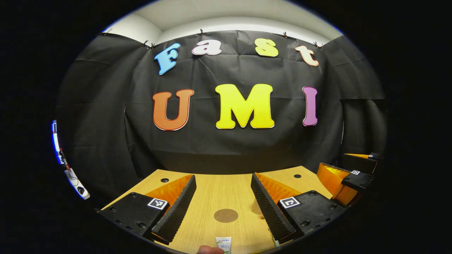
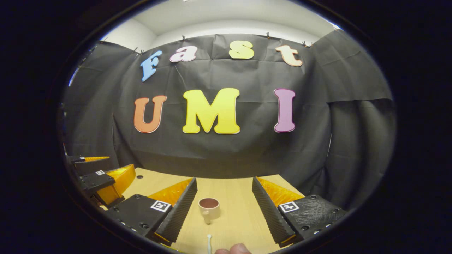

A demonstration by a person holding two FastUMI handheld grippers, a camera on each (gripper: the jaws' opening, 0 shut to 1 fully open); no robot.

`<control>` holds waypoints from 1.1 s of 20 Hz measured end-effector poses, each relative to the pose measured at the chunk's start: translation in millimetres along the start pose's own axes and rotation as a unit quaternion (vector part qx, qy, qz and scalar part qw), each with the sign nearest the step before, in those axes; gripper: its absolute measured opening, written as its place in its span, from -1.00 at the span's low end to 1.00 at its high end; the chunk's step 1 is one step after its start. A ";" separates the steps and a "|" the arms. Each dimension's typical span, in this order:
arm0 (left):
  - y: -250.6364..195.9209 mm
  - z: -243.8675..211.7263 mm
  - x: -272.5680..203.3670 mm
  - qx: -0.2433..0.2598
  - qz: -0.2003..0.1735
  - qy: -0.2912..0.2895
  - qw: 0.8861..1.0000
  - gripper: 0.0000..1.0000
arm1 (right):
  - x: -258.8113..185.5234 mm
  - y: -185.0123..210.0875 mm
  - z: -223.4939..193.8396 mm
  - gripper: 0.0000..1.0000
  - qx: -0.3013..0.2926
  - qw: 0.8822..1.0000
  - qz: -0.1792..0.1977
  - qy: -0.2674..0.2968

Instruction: Put the toothbrush and toothpaste on the desktop into the cup, then pick up the cup and place it on the coaster on the desktop.

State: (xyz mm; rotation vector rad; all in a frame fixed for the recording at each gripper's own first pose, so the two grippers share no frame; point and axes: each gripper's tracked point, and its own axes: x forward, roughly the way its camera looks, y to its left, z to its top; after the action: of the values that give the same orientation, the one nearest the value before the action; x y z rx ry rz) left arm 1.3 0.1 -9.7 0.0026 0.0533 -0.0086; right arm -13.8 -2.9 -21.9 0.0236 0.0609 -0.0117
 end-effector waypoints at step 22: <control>9.6 -247.6 -71.1 -0.006 -0.020 0.346 0.938 0.99 | -27.2 25.6 -237.3 0.92 -0.036 0.937 0.049 0.343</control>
State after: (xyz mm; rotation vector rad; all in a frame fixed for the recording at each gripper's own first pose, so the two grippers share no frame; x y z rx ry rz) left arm -82.9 11.0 -253.2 -0.0070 0.7603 -0.0472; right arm -55.0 28.7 -256.4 -0.0429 0.7601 0.0996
